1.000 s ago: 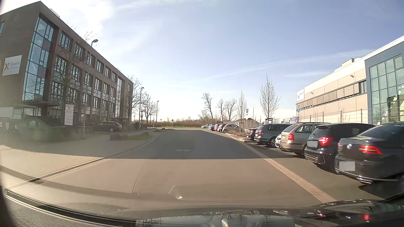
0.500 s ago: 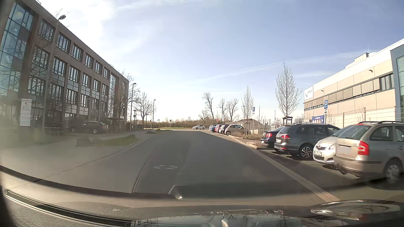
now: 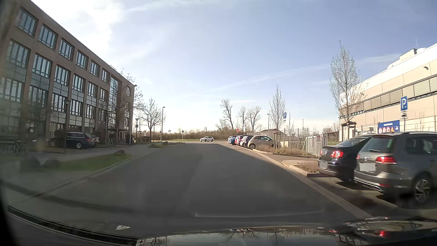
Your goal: Follow the waypoints while adhering to traffic rules and regulations
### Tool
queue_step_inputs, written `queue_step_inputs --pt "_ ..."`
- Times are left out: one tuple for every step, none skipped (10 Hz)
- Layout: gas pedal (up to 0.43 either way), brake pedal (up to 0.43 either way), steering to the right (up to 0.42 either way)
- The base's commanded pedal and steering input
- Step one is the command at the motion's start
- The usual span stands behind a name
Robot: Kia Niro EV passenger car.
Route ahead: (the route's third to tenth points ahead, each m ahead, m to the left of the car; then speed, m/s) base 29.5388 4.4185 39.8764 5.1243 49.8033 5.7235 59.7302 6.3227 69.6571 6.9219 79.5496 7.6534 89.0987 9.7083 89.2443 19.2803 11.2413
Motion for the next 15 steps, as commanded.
queue_step_inputs --pt "0.197 0.000 -0.008" --pt "0.197 0.000 -0.008" --pt "0.209 0.000 -0.012" --pt "0.209 0.000 -0.017" --pt "0.209 0.000 -0.019" --pt "0.209 0.000 -0.020" --pt "0.209 0.000 -0.020" --pt "0.209 0.000 -0.020" --pt "0.209 0.000 -0.020" --pt "0.209 0.000 -0.020" --pt "0.209 0.000 -0.020" --pt "0.209 0.000 -0.019" --pt "0.209 0.000 -0.019" --pt "0.209 0.000 -0.018" --pt "0.197 0.000 -0.015"
